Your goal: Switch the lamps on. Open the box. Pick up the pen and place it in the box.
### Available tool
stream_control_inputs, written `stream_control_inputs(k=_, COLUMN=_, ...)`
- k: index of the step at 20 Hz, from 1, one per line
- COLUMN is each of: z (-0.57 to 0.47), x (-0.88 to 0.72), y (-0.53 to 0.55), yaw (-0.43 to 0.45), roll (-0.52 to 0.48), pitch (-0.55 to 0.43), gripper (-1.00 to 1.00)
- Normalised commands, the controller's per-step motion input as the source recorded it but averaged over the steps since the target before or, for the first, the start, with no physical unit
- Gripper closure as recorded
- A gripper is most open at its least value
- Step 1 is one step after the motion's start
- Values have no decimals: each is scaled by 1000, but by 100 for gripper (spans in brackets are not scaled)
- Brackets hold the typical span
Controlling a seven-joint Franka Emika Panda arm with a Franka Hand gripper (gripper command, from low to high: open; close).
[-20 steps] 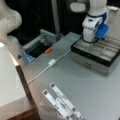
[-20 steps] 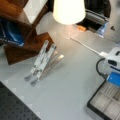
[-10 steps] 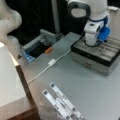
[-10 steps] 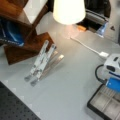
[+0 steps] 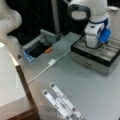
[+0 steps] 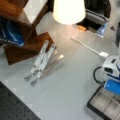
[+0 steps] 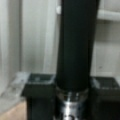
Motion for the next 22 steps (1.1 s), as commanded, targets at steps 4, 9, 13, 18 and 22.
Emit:
stream_control_inputs(k=4, z=-183, x=-10, y=-118, yaw=69, roll=-41, pitch=-155, gripper=100)
stream_control_inputs(k=9, z=-151, x=-20, y=-102, yaw=66, roll=-54, pitch=-148, gripper=100)
stream_control_inputs(k=13, z=-82, x=-40, y=-53, yaw=49, roll=-75, pitch=-124, gripper=-100)
stream_control_inputs(k=18, z=-52, x=-71, y=-33, yaw=35, roll=-87, pitch=-114, gripper=-100)
stream_control_inputs(k=22, z=-38, x=-108, y=-29, yaw=34, roll=-106, pitch=-105, gripper=-100)
